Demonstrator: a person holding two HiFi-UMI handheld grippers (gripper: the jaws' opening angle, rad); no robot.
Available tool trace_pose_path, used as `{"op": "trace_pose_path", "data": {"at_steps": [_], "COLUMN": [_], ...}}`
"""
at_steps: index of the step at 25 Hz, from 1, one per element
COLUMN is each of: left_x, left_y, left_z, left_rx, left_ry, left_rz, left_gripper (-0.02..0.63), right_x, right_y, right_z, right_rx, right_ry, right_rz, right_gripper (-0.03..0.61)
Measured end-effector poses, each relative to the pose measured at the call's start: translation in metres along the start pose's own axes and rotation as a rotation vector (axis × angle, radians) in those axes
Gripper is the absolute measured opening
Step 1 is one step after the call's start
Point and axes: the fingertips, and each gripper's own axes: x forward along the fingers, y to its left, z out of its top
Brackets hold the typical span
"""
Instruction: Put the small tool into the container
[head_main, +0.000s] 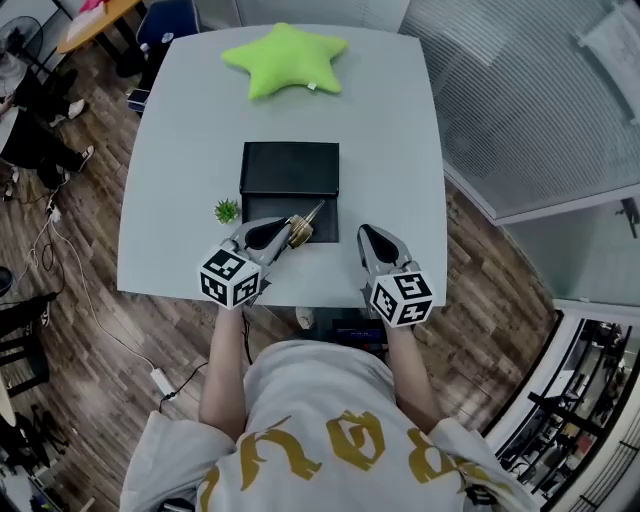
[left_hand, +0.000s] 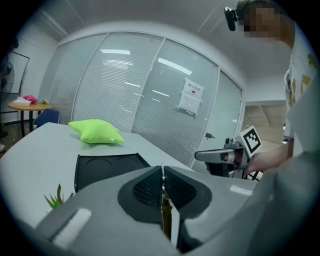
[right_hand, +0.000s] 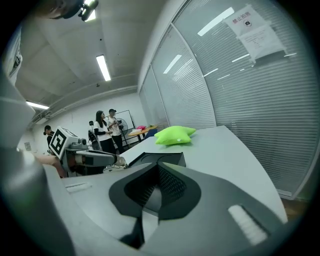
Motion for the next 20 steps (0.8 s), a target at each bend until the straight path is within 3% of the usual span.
{"op": "trace_pose_path", "data": {"at_steps": [9,20], "left_x": [0.012,0.03], "left_y": [0.011,0.02], "left_z": [-0.012,-0.035], "left_rx": [-0.013,0.09], "left_ry": [0.036,0.168], "left_rz": [0.012,-0.011], "left_gripper": [0.025,0.025], "right_x": [0.013,0.018], "right_y": [-0.011,-0.022], "right_z": [-0.005,-0.017], "right_rx": [0.001,0.063], "right_ry": [0.032,0.041], "right_rz": [0.028,0.021], "right_gripper": [0.023,0.023]}}
